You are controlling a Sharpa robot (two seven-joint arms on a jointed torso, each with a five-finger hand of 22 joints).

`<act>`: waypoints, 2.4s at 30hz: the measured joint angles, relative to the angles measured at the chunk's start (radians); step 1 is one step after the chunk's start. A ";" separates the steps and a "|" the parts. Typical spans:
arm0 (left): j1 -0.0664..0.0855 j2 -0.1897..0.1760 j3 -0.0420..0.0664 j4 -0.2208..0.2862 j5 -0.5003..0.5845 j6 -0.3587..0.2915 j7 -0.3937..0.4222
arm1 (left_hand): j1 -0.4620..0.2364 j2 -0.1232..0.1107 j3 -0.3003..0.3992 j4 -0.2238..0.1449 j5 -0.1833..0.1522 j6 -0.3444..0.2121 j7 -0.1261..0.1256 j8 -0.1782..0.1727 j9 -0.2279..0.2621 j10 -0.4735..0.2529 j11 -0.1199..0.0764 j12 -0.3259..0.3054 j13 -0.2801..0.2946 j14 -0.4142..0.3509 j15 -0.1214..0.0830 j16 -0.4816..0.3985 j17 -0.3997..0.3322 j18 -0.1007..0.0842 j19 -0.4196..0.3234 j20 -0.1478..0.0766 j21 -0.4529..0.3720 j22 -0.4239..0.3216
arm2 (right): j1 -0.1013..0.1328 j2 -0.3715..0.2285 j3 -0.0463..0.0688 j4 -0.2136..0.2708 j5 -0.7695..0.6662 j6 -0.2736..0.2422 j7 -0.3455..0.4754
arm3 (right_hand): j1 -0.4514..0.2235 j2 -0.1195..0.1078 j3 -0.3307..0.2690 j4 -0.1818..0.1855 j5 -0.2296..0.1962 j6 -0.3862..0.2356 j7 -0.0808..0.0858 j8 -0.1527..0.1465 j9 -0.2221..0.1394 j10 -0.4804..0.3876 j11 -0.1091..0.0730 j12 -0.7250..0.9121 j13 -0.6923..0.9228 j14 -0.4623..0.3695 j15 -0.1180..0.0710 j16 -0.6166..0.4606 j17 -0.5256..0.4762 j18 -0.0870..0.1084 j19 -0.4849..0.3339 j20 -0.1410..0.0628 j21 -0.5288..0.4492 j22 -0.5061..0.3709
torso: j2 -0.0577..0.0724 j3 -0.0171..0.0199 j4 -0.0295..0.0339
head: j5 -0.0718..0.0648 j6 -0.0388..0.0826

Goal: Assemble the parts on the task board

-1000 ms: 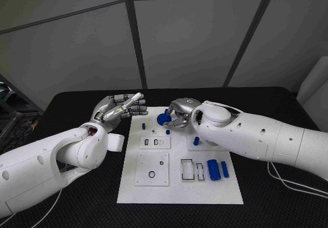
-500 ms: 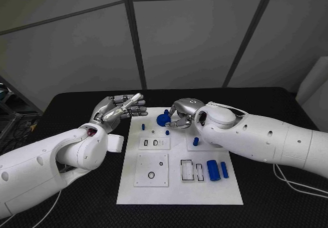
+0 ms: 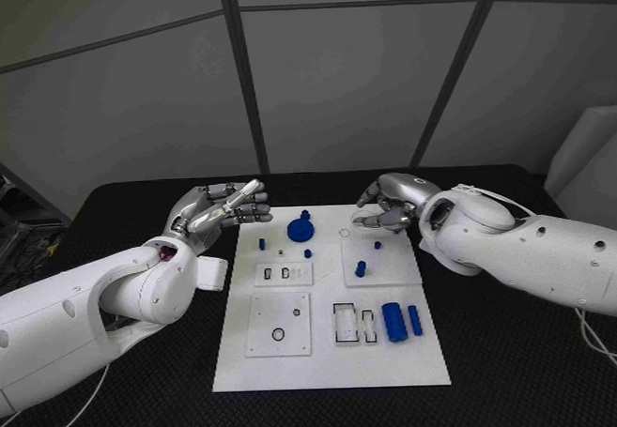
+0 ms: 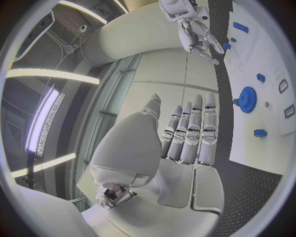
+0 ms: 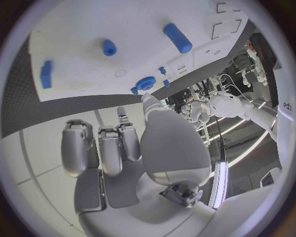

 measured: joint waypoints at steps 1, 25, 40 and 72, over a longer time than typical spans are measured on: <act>0.000 0.000 0.000 -0.001 0.000 0.000 0.000 | 0.000 0.000 0.000 0.000 0.000 0.000 0.000 0.000 0.000 0.000 0.000 0.000 0.000 0.000 0.000 0.000 0.001 0.000 0.000 0.000 0.000 -0.001 | 0.000 -0.018 0.001 0.001 0.022 0.000 0.009 | 0.008 -0.001 -0.003 -0.003 -0.004 0.009 0.000 0.004 0.002 0.000 0.000 -0.001 0.000 0.000 0.000 -0.002 0.000 0.000 0.000 0.000 -0.001 0.000 | -0.001 0.0009 -0.0028 | -0.004 0.001; -0.006 0.015 0.000 -0.019 0.000 0.008 0.000 | 0.000 0.000 0.000 0.000 0.000 0.000 0.000 0.000 0.000 0.000 0.000 0.000 0.000 0.000 0.000 -0.005 0.001 0.000 0.000 0.000 0.000 -0.002 | -0.037 -0.096 0.004 -0.134 0.270 -0.041 0.296 | 0.106 -0.003 -0.018 -0.054 -0.002 0.019 -0.005 0.004 -0.003 -0.024 -0.009 -0.035 0.000 0.000 0.000 -0.016 0.000 0.000 -0.020 -0.002 -0.031 -0.016 | -0.003 0.0107 -0.0171 | -0.061 0.007; -0.010 0.022 0.000 -0.030 0.000 0.010 0.000 | 0.000 0.000 0.000 0.000 0.000 0.000 0.000 0.000 0.000 0.000 0.000 0.000 0.000 0.000 0.000 -0.005 0.002 0.000 0.000 0.000 -0.004 -0.002 | -0.060 -0.058 0.004 -0.204 0.294 0.000 0.334 | 0.120 -0.001 -0.019 -0.063 -0.002 0.019 -0.005 0.004 -0.003 -0.024 -0.009 -0.035 0.000 0.000 0.000 -0.015 0.000 0.000 -0.020 -0.002 -0.031 -0.016 | -0.003 0.0081 -0.0170 | -0.054 -0.008; -0.012 0.025 0.000 -0.037 0.000 0.011 0.000 | 0.000 0.000 0.003 -0.003 0.000 0.000 0.000 0.000 0.000 0.000 0.000 0.000 0.000 0.000 0.000 -0.004 0.002 0.000 0.000 0.000 -0.004 -0.003 | -0.070 -0.022 0.004 -0.255 0.297 0.047 0.335 | 0.158 0.029 0.006 -0.088 -0.009 0.038 0.000 0.004 -0.003 -0.023 -0.009 -0.030 0.002 0.000 0.000 -0.015 0.000 0.000 -0.020 -0.002 -0.031 -0.010 | -0.005 0.0061 -0.0176 | -0.050 -0.015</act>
